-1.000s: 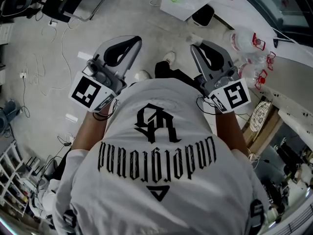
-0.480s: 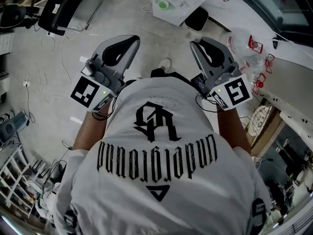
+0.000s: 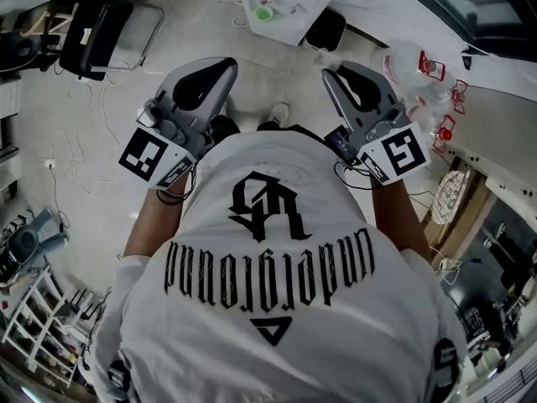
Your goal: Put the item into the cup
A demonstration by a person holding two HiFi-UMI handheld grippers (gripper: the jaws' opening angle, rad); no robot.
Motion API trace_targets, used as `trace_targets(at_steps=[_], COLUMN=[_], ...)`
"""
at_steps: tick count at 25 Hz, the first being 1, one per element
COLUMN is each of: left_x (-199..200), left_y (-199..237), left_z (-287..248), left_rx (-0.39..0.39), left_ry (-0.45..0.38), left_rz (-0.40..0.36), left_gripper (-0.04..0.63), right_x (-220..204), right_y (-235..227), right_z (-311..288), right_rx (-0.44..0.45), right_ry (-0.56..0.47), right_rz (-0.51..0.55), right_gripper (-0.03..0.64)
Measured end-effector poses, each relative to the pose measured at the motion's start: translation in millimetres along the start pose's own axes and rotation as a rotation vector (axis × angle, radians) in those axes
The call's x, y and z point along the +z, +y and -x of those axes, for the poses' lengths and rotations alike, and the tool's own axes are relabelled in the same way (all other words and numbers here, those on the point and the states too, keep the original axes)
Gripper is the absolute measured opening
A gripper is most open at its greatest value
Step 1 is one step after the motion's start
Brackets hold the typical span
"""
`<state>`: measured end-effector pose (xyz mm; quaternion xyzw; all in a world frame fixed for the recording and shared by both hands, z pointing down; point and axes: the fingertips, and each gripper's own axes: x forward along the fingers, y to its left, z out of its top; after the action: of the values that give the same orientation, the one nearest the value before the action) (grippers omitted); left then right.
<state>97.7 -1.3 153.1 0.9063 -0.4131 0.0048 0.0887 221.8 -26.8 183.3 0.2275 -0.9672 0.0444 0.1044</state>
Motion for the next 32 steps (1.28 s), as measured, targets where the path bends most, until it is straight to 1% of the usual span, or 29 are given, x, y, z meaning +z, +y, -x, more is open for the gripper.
trace_targets(at_steps=[3, 8, 14, 22, 28, 30, 32], left_x=[2.0, 4.4, 9.7, 26.1, 26.5, 25.8, 23.9], left_y=[4.8, 24.7, 52.3, 105.6, 142.8, 150.7, 158.3], left_z=[-5.2, -7.9, 3.1, 34.5, 67.0, 76.1, 83.8], left_rx=[-0.038, -0.099, -0.171, -0.263, -0.333, -0.357, -0.373], left_ry=[-0.001, -0.005, -0.006, -0.013, -0.008, -0.001, 0.012], left_rz=[-0.003, 0.000, -0.001, -0.037, -0.048, -0.065, -0.065], left_gripper=[0.014, 0.014, 0.014, 0.014, 0.014, 0.014, 0.014], right_x=[2.0, 5.5, 13.8, 36.7, 47.5, 48.3, 48.7], right_y=[-1.4, -0.2, 12.0, 36.2, 58.8, 67.2, 74.1], right_z=[-1.7, -10.8, -31.4, -81.6, -121.3, -129.4, -135.9], right_rx=[-0.030, -0.101, -0.185, -0.293, -0.370, -0.397, -0.422], right_ry=[0.001, 0.009, 0.004, -0.022, -0.042, -0.037, -0.028], right_rz=[0.000, -0.010, -0.022, -0.022, -0.027, -0.036, -0.036], right_gripper=[0.048, 0.048, 0.048, 0.048, 0.048, 0.048, 0.048])
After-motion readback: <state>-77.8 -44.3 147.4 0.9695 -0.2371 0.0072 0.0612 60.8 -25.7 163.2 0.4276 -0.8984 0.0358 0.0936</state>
